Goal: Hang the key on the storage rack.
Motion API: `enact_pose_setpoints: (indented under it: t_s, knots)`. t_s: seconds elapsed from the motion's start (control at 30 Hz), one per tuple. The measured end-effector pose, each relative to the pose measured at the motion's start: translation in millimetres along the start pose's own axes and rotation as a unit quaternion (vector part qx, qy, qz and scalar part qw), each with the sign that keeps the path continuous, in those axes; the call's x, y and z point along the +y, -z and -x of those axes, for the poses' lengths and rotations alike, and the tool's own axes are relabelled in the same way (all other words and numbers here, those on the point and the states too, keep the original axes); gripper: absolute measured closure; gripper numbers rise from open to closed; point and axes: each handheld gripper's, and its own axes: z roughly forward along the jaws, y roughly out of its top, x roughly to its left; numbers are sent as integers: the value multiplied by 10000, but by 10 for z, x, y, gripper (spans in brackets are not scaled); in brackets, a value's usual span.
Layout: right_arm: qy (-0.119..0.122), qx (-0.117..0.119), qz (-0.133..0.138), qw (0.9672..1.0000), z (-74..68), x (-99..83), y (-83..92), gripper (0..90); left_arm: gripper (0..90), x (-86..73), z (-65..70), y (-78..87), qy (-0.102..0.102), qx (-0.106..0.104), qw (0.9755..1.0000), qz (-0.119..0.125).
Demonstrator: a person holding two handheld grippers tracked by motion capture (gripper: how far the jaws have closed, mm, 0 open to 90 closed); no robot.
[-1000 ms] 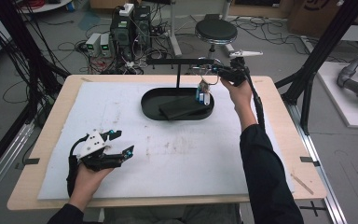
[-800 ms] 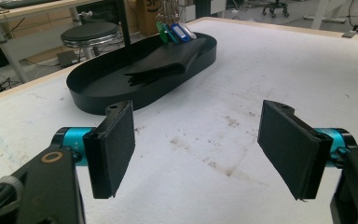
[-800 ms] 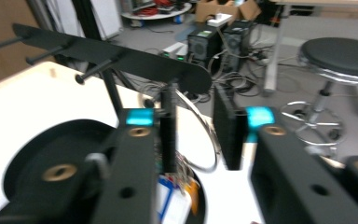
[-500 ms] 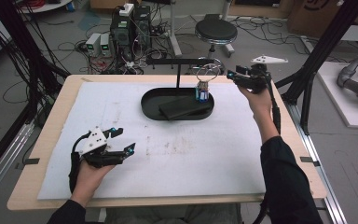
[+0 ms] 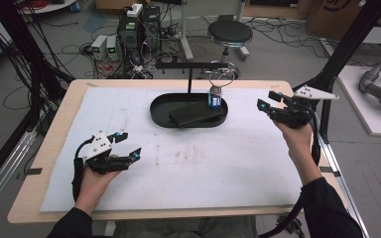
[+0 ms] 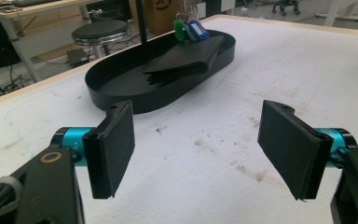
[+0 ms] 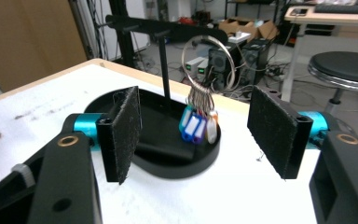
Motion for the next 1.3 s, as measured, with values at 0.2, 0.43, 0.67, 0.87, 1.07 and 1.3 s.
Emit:
enact_pose_setpoints:
  t_s: [0.2,0.43,0.67,0.87,1.07,1.3]
  knots:
    - [-96,-87,127,9998,-56,-404,189,325,270,-16,-40,65,41,129,9999,33]
    - [-209,-156,141,9996,-131,-757,282,304,266,-2,-73,123,44,270,9996,104]
    - [-160,-276,-6,9995,-175,-924,315,279,255,32,-95,134,56,316,9993,198]
    - [-137,-402,-245,9988,-143,-1039,318,252,237,53,-97,105,113,337,9990,260]
    - [-200,-478,-229,9984,-98,-1071,338,232,237,57,-92,68,112,276,9993,229]
    - [-188,-477,-287,9983,-70,-1096,303,218,234,70,-91,69,245,237,9989,309]
